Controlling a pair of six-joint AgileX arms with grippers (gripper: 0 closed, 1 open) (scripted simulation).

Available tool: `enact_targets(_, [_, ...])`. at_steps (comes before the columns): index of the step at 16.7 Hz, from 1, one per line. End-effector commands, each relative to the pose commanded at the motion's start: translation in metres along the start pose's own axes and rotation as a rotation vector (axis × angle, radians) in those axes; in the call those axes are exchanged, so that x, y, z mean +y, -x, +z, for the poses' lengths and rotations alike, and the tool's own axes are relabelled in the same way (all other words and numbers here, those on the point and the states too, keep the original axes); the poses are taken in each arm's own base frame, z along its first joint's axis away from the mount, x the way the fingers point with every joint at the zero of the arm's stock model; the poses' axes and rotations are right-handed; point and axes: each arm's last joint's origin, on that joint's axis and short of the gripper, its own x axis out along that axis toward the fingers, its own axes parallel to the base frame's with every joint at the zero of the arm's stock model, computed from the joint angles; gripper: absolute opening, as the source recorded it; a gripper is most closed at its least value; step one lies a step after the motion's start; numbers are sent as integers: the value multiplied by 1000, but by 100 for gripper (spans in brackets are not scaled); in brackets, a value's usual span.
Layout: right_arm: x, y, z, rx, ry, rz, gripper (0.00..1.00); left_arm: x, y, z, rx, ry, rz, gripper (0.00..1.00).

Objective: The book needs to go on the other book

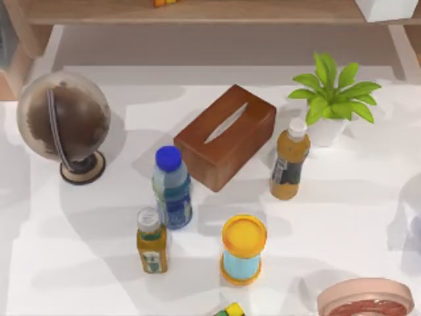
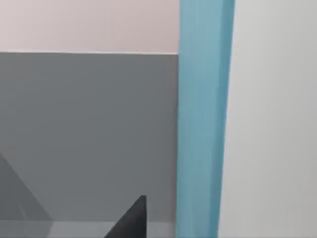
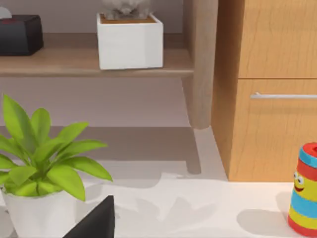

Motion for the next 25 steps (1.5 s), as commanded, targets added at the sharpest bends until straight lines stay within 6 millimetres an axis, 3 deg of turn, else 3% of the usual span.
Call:
enact_targets(8, [0, 0, 0, 0, 0, 0, 100, 0, 0, 0, 0, 0, 0, 2])
enact_targets(18, [0, 0, 0, 0, 0, 0, 100, 0, 0, 2, -4, -5, 0, 0])
enact_targets(22, [0, 0, 0, 0, 0, 0, 100, -1, 7, 41, -77, -84, 6, 0])
enact_targets(25, [0, 0, 0, 0, 0, 0, 100, 5, 12, 41, -58, -71, 10, 0])
